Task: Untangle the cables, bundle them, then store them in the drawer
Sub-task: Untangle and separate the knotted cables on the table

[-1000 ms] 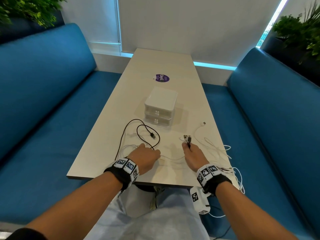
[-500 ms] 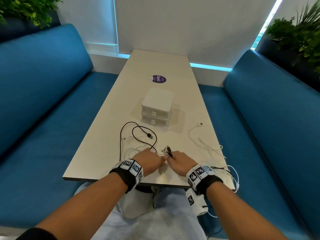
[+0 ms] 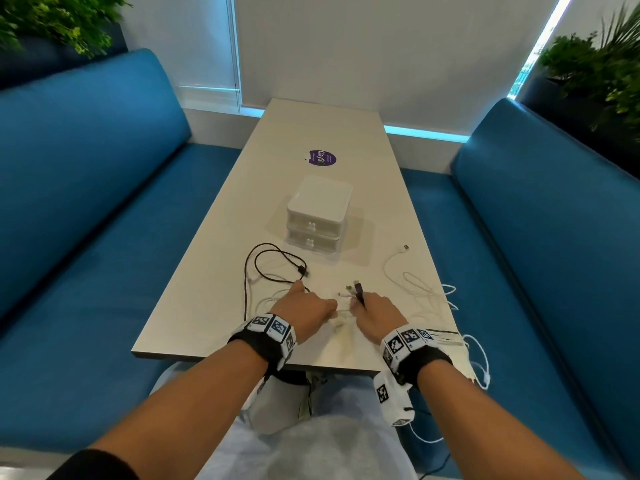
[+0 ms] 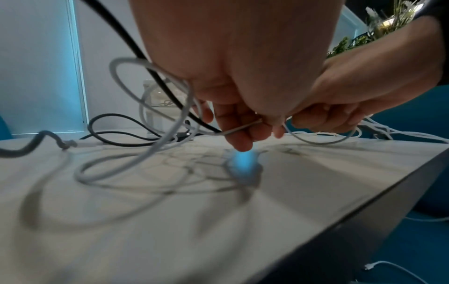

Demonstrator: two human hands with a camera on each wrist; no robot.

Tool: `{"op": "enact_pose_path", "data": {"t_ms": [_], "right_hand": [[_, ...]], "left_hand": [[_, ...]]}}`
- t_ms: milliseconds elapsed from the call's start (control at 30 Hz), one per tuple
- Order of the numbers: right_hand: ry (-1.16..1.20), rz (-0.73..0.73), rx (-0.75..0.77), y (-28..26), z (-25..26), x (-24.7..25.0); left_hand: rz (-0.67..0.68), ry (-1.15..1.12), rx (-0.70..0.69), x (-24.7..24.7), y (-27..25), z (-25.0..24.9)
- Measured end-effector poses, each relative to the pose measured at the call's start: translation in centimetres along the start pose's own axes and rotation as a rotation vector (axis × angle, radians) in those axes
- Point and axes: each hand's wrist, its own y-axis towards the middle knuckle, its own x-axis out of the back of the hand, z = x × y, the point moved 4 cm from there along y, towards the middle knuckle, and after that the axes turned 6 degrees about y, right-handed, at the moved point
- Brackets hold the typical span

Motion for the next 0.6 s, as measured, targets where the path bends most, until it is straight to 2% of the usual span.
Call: {"op": "enact_pose_path", "data": {"t_ms": [67,167,333,400,533,600], "right_hand": [[0.101,0.039,0.072,-0.4,1.2,-0.5],[0.226,0.079,0.095,-0.6,1.2,-0.6],[0.036,0.101,0.151,-0.4,0.7,-0.4],[-0.056,0.051,0.122,-0.3,-0.3,0.0],[-0.263,-0.066,-0.047,-0.8,-3.5,1.3],[-0.295,-0.103,-0.089,-1.0,-4.0,1.5]], "left_hand": [[-0.022,-0.007,-0.007,0.6,0.3,-0.8],[-0.042,-0.059,0.006,0.5,0.4,-0.9],[-0.06,-0.034,0.04,-0.7,0.0,0.2],[-0.056,0.046,0.041,-0.8,-0.5,0.8],[0.019,0.126,0.045,-1.1,-1.3,2.1],[0.037,0.141,0.033,-0.8,-1.2,1.8]]}}
